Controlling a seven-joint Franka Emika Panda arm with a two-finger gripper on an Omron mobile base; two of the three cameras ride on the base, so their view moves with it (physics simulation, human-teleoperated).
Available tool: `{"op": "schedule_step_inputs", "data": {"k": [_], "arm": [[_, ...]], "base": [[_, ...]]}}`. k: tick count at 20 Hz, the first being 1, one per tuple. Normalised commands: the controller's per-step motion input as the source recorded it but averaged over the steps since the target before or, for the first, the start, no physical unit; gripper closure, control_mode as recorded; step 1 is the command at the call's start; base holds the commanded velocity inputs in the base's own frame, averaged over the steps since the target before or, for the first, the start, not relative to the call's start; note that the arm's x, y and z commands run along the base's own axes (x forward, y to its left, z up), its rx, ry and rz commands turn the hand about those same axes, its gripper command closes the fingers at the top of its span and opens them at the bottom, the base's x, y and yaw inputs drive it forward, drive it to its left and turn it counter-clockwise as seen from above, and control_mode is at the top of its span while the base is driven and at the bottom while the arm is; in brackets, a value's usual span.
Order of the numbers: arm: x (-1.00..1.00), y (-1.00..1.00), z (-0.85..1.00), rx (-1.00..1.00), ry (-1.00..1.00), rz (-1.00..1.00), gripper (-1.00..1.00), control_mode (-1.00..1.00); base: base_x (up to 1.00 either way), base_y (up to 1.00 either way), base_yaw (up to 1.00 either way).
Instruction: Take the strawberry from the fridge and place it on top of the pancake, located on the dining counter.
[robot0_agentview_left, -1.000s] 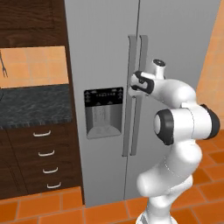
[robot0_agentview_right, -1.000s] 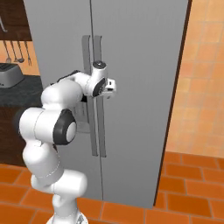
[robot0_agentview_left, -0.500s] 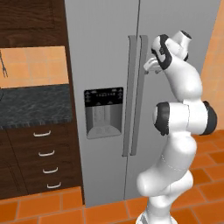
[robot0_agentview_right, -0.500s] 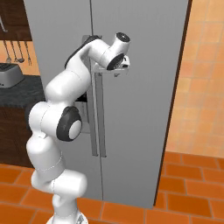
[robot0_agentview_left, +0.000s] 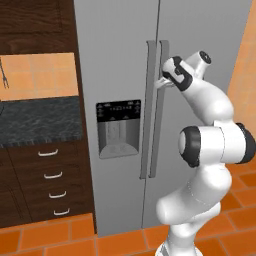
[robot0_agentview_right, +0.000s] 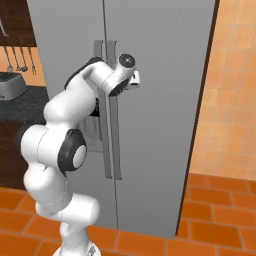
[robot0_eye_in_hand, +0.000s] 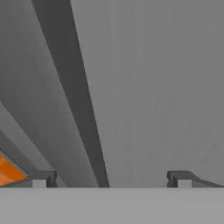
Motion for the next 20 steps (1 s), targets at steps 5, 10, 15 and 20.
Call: {"op": "schedule_step_inputs", "data": {"k": [5,10,15,20], "arm": [[0.56,0.22,-0.04,0.00,0.01,-0.14,-1.00,-1.00],[0.38,0.04,-0.26,-0.01,-0.21,-0.06,-1.00,-1.00],[-0.03,0.43,-0.11,0.00,-0.43,-0.04,-1.00,-1.00],[-0.01,0.39,-0.06,0.00,-0.17,-0.11,-1.00,-1.00]], "base": [[0.00,0.00,0.00],[0.00,0.00,0.00],[0.00,0.00,0.00],[0.00,0.00,0.00]]}}
